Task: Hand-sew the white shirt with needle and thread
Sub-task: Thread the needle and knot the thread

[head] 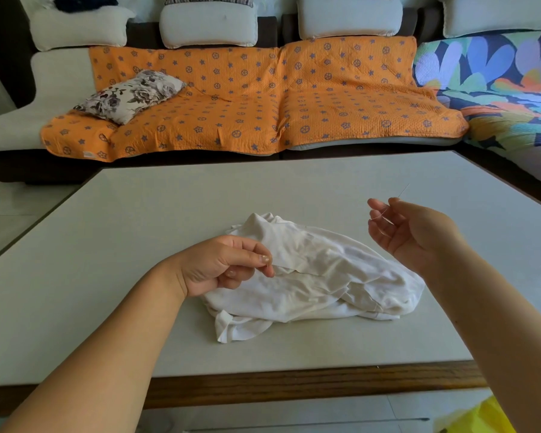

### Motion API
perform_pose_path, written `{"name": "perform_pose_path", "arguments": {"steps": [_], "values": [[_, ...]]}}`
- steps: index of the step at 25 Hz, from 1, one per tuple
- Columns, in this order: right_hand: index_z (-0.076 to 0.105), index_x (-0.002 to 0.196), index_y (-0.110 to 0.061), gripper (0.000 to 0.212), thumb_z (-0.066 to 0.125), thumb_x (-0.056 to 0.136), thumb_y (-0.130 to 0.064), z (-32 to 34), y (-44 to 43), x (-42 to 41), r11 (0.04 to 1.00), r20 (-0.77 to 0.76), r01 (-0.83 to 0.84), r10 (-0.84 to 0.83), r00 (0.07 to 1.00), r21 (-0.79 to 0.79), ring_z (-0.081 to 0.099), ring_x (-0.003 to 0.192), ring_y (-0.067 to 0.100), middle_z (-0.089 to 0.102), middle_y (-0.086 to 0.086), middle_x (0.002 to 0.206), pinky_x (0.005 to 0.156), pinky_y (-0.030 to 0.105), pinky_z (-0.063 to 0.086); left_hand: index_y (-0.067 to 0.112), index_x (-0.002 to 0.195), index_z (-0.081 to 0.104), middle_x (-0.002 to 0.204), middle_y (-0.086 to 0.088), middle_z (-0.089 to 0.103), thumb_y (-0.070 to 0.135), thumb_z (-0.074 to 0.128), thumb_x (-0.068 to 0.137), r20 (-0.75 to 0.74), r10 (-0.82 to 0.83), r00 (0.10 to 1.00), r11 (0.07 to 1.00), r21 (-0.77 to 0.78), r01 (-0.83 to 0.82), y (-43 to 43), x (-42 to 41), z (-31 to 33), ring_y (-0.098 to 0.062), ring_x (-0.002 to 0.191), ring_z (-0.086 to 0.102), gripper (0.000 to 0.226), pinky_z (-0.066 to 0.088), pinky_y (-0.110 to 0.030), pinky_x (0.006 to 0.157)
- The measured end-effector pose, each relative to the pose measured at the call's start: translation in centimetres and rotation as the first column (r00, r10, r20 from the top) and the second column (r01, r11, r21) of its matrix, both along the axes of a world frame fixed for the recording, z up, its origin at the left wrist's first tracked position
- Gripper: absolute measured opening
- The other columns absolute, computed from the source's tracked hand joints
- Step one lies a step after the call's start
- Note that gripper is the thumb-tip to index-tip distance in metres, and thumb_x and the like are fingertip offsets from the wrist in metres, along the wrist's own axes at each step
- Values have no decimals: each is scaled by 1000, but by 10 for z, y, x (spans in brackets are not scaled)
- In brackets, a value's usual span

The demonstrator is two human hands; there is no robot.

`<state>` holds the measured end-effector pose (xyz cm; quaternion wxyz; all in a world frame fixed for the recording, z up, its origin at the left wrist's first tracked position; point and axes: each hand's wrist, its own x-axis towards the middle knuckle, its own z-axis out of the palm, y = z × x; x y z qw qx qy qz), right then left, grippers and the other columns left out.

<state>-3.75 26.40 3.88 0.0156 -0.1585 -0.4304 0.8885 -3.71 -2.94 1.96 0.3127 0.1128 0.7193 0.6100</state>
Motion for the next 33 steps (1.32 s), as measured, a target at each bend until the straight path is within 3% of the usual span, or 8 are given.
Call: {"name": "perform_pose_path", "arguments": {"steps": [5,11,13,16,19,23,29,33], "values": [[52,94,-2,13,42,100,-4,1,1,0,990,25,6,-2,1000,-143,69,56,17,72,11,77,58,29,59,14,81,61,67,2,60,15,61,79,44,39,998,996,84,-42,-2,1,2,-2,43,27,2,14,-16,43],[57,100,5,20,39,101,-4,2,4,-1,976,47,28,-19,999,-215,70,86,21,69,10,96,60,33,61,16,77,66,64,3,55,14,61,79,91,71,993,984,160,-85,-6,-1,1,-2,44,27,6,13,-16,43],[56,103,5,19,40,101,-4,-1,7,-2,977,68,47,-34,997,-210,69,85,21,67,10,96,57,33,60,17,76,69,66,3,56,16,70,75,96,69,993,977,194,-86,-9,-1,0,-2,44,27,2,14,-15,43],[53,112,3,18,41,100,-4,-9,12,-6,986,112,79,-62,992,-149,71,69,20,64,11,89,51,31,58,17,78,71,71,4,58,25,89,58,104,31,994,958,280,-59,-16,-5,-2,-2,46,29,28,17,-14,42],[50,112,2,16,42,99,-2,-15,16,-7,991,140,100,-87,986,-86,70,52,19,61,11,84,49,31,57,15,78,70,74,4,60,26,91,57,118,-1,993,943,331,-38,-21,-7,-3,-2,46,30,33,18,-13,42],[50,113,2,17,41,99,0,-20,20,-7,994,177,101,-91,980,-46,71,55,22,61,13,86,48,32,58,14,77,71,72,2,62,26,92,57,140,-16,990,940,341,-33,-22,-7,-4,0,41,31,32,18,-13,40],[55,89,3,9,52,96,-1,-26,18,-1,917,254,-64,-41,966,393,66,72,28,64,19,84,47,31,59,16,76,70,66,3,58,30,95,51,141,-25,990,970,241,-10,-20,-3,-2,-1,40,29,38,21,-13,38],[58,88,0,10,50,94,-3,-31,21,-1,649,278,-143,-109,954,747,65,59,25,68,14,78,51,30,55,16,76,70,64,3,57,30,93,55,131,-58,990,970,241,25,-24,-3,0,-1,41,29,34,22,-13,38]]}}
